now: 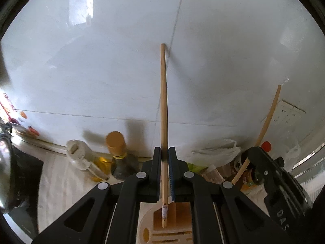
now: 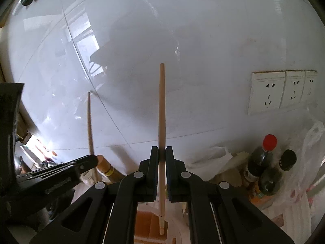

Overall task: Organize utensils
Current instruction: 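Lower both chopsticks into the pink holder and open both grippers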

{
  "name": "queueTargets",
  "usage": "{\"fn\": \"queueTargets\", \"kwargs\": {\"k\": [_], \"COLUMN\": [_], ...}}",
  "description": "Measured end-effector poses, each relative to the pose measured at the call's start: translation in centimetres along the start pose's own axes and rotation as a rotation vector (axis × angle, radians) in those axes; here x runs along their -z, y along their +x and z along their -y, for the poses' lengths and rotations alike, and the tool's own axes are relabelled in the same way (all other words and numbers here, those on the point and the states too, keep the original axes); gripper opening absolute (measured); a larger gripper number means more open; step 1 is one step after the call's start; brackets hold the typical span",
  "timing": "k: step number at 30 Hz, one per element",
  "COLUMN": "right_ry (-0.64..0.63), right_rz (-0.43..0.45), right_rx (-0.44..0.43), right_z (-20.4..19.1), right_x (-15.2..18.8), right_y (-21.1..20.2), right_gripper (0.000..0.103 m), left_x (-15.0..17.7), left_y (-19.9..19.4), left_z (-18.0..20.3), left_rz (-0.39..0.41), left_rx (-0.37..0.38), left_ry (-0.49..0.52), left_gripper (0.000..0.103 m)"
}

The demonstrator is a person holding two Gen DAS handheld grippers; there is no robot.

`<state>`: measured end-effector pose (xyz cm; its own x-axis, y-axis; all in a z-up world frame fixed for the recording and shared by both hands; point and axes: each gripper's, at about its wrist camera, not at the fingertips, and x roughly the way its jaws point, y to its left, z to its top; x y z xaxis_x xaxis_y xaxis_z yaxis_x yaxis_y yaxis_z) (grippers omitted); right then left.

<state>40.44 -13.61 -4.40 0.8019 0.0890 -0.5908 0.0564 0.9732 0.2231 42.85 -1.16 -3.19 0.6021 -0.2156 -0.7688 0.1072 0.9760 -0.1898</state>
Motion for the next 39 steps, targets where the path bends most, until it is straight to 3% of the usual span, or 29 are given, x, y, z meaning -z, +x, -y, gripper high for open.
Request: {"fn": "queueTargets", "kwargs": {"k": [17, 22, 24, 25, 26, 27, 28, 31, 32, 33, 35, 38, 39], "right_ry": [-0.047, -0.051, -0.052, -0.050, -0.045, -0.038, -0.034, -0.029, -0.032, -0.035, -0.042, -0.044, -0.039], "right_rz": [0.004, -0.052, -0.079, -0.087, -0.094, -0.094, -0.090, -0.087, -0.086, -0.087, -0.083, -0.081, -0.086], "right_rx": [-0.058, -0.075, -0.083, -0.081, -0.083, -0.080, -0.082, -0.071, -0.061, -0.047, -0.008, 0.044, 0.060], "right_z": [-0.4, -0.3, -0.1, 0.0, 0.1, 0.3, 0.3, 0.8, 1.0, 1.1, 1.2, 1.6, 1.9], "right_x": [3.4, 4.3, 4.6, 4.7, 4.8, 4.8, 4.8, 4.9, 5.0, 5.1, 5.5, 6.4, 6.7], "right_y": [-1.5, -1.9, -2.1, -2.3, -2.6, -3.0, -3.4, -5.0, -5.3, -5.8, -7.1, -8.8, -9.2], "right_gripper": [0.007, 0.008, 0.008, 0.016, 0.032, 0.041, 0.053, 0.058, 0.064, 0.068, 0.087, 0.103, 0.103], "left_x": [3.4, 4.1, 4.3, 4.3, 4.4, 4.5, 4.7, 5.3, 5.7, 6.0, 6.8, 8.5, 9.2], "left_y": [0.7, -0.8, -1.7, -2.2, -2.9, -3.6, -4.2, -6.2, -6.7, -7.1, -7.8, -8.8, -9.0], "left_z": [0.6, 0.4, 0.3, 0.2, -0.1, -0.5, -0.8, -2.0, -2.4, -2.8, -3.2, -3.9, -4.2], "left_rz": [-0.005, -0.026, -0.022, -0.019, -0.009, 0.008, 0.021, 0.070, 0.074, 0.081, 0.098, 0.098, 0.091], "left_rx": [0.063, 0.062, 0.038, 0.024, 0.009, -0.007, -0.024, -0.065, -0.081, -0.086, -0.124, -0.156, -0.157], "left_ry": [0.027, 0.044, 0.053, 0.054, 0.049, 0.039, 0.034, 0.020, 0.017, 0.016, 0.027, 0.027, 0.024], "left_gripper": [0.004, 0.008, 0.015, 0.021, 0.039, 0.065, 0.075, 0.085, 0.097, 0.103, 0.103, 0.103, 0.103]}}
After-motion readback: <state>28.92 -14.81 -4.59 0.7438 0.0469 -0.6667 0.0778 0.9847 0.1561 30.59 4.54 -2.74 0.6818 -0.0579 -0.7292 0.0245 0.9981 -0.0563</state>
